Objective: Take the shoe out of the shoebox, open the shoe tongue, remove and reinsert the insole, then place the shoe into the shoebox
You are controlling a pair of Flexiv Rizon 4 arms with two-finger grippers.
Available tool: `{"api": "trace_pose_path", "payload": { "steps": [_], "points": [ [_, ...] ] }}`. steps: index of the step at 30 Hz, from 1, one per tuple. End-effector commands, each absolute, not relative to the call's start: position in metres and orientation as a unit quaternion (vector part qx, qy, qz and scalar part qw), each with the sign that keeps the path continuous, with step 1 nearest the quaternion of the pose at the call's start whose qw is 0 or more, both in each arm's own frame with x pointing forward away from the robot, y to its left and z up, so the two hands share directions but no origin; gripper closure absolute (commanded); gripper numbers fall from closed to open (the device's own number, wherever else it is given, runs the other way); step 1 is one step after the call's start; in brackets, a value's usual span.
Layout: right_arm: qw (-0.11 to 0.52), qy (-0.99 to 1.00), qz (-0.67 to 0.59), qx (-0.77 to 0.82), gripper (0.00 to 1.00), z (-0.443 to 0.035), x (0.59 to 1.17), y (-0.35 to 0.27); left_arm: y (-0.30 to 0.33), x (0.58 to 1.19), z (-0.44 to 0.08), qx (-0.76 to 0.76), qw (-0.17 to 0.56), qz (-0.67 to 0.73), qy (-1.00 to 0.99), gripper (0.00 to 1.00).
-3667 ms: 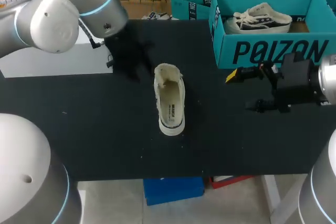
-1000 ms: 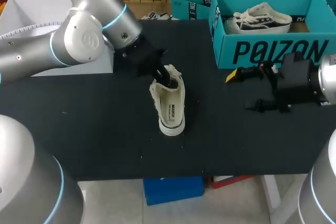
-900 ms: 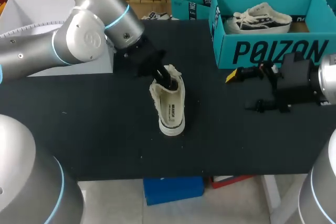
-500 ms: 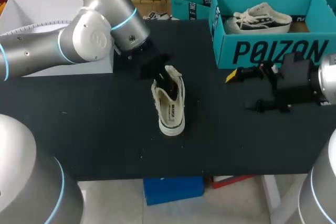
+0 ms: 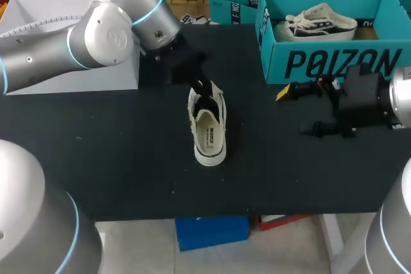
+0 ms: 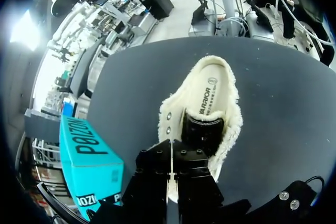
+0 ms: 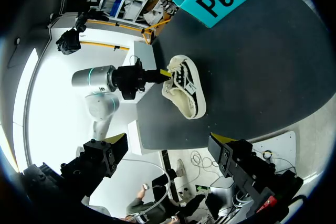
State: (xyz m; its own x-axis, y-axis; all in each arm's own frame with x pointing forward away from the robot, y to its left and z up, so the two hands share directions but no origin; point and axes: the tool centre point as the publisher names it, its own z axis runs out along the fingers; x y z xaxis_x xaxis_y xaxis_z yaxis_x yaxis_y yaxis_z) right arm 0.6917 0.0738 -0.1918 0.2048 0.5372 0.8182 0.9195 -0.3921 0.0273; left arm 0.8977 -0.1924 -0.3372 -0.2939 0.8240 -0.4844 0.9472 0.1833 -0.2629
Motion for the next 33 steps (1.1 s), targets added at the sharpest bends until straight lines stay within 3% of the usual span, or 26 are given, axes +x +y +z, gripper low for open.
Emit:
{"api": "trace_pose_path", "payload": {
  "steps": [1,3,8,10,18,33],
  "points": [
    [0.243,-0.494,-0.391,-0.737,0.00,-0.192,0.692,0.074,-0.175,0.892,-0.316,0.590,0.113,-0.243,0.761,0.96],
    [0.243,-0.494,-0.391,-0.737,0.00,-0.192,0.692,0.074,-0.169,0.891,-0.309,0.600,0.100,-0.229,0.760,0.94],
    [0.243,-0.494,-0.391,-0.737,0.00,-0.192,0.692,0.074,-0.153,0.882,-0.298,0.619,0.084,-0.208,0.752,0.64],
    [0.243,-0.494,-0.391,-0.737,0.00,-0.192,0.692,0.074,-0.146,0.878,-0.298,0.626,0.080,-0.198,0.750,0.59],
    [0.243,-0.494,-0.391,-0.737,0.00,-0.192,0.692,0.074,-0.127,0.857,-0.306,0.658,0.056,-0.151,0.736,0.60],
    [0.243,-0.494,-0.391,-0.737,0.00,-0.192,0.692,0.074,-0.130,0.847,-0.336,0.685,0.036,-0.132,0.716,0.53]
  ]
}}
